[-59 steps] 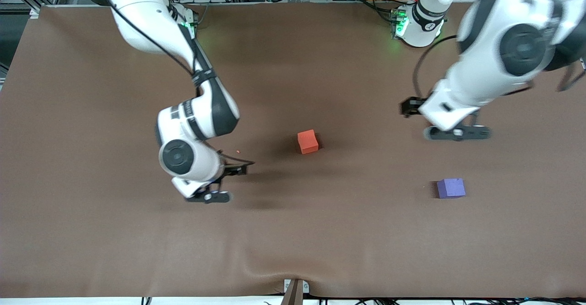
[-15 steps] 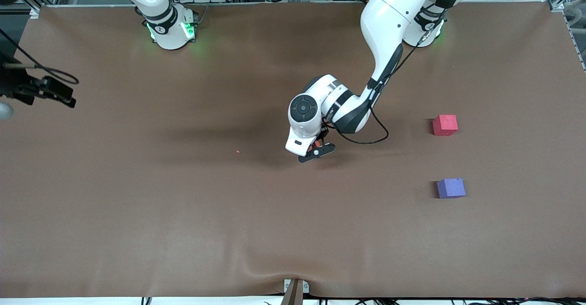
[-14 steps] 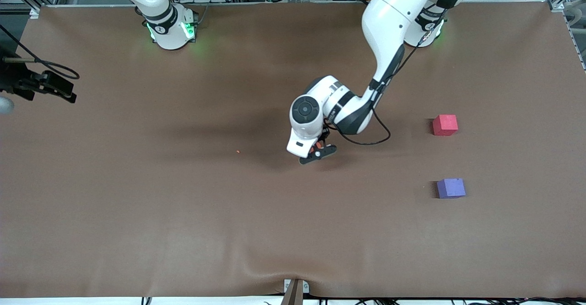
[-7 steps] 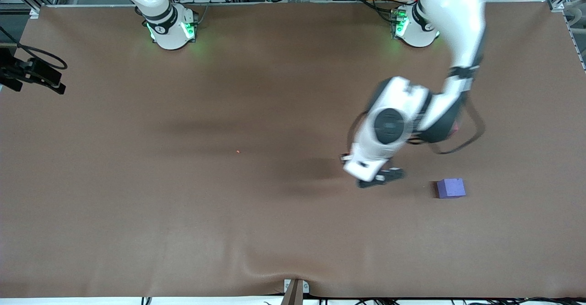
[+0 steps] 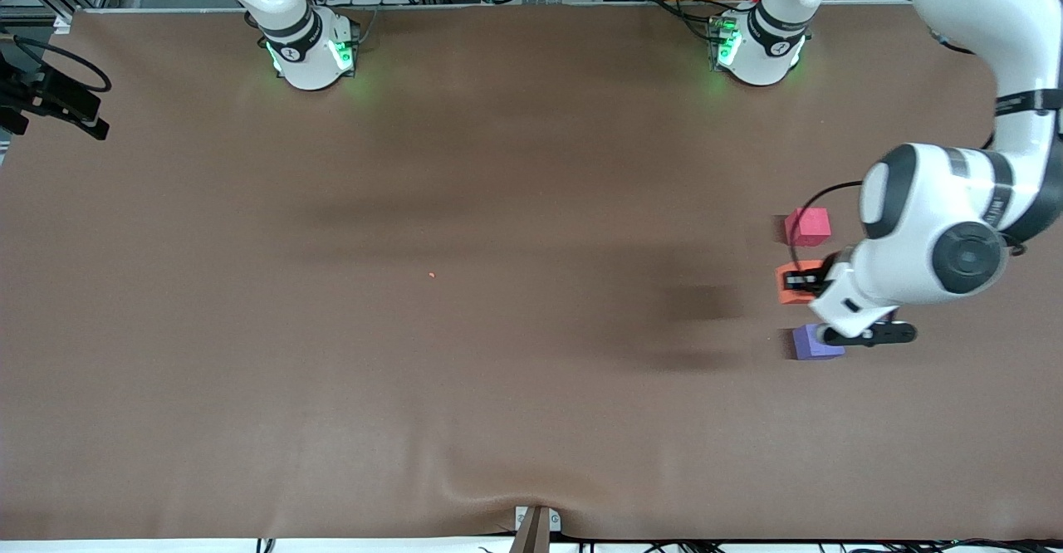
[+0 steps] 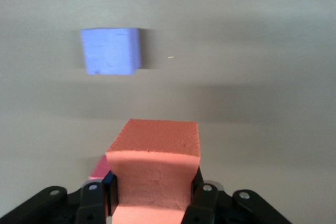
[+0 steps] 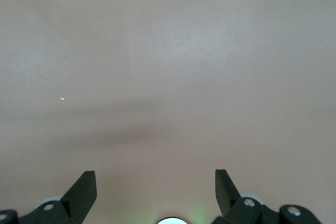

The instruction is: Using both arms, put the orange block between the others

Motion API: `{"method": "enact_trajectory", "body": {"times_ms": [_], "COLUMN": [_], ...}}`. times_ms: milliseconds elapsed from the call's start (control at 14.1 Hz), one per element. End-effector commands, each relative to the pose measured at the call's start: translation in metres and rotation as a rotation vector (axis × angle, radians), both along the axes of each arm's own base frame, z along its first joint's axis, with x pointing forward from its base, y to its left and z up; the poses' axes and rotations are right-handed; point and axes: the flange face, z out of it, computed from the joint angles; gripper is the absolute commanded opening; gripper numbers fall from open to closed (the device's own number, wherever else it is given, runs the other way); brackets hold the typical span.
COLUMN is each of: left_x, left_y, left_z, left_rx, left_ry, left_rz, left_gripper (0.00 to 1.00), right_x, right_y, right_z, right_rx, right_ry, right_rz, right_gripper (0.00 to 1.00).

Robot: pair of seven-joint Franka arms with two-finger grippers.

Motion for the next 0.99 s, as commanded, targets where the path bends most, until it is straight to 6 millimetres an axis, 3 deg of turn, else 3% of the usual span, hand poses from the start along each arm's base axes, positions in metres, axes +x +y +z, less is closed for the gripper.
{"method": "enact_trajectory", "body": {"times_ms": [0, 142, 283, 496, 779, 920], "left_x": [-0.022, -0.033, -0.036, -0.039, -0.043, -0.048], "left_y": [0.03, 0.06, 0.06, 0.062, 0.065, 0.078], "left_z": [-0.03, -0.069, -0.095, -0.103, -0.12, -0.127], "left_rx": [-0.016, -0.029, -0.034, -0.029, 0.042, 0.039], "left_ry": [-0.032, -0.089, -0.108, -0.094, -0.073, -0.067], "left_rz": [-0.038, -0.037, -0.03, -0.029, -0.109, -0.087], "left_gripper": [0.0, 0.0, 0.0, 0.0, 0.0, 0.0], "right_x": [-0.005, -0.006, -0.006, -0.002, 0.011, 0.012], "right_y": [0.0, 0.003, 0.003, -0.002, -0.006, -0.006], "right_z": [0.003, 0.003, 0.002, -0.004, -0.028, -0.03], "right_rx": [0.011, 0.017, 0.03, 0.067, 0.057, 0.057], "right_ry": [0.005, 0.012, 0.014, 0.024, 0.058, 0.059], "right_rz": [-0.006, 0.004, -0.001, -0.015, -0.02, -0.018], "right_gripper": [1.0, 1.0, 1.0, 1.0, 1.0, 1.0]}}
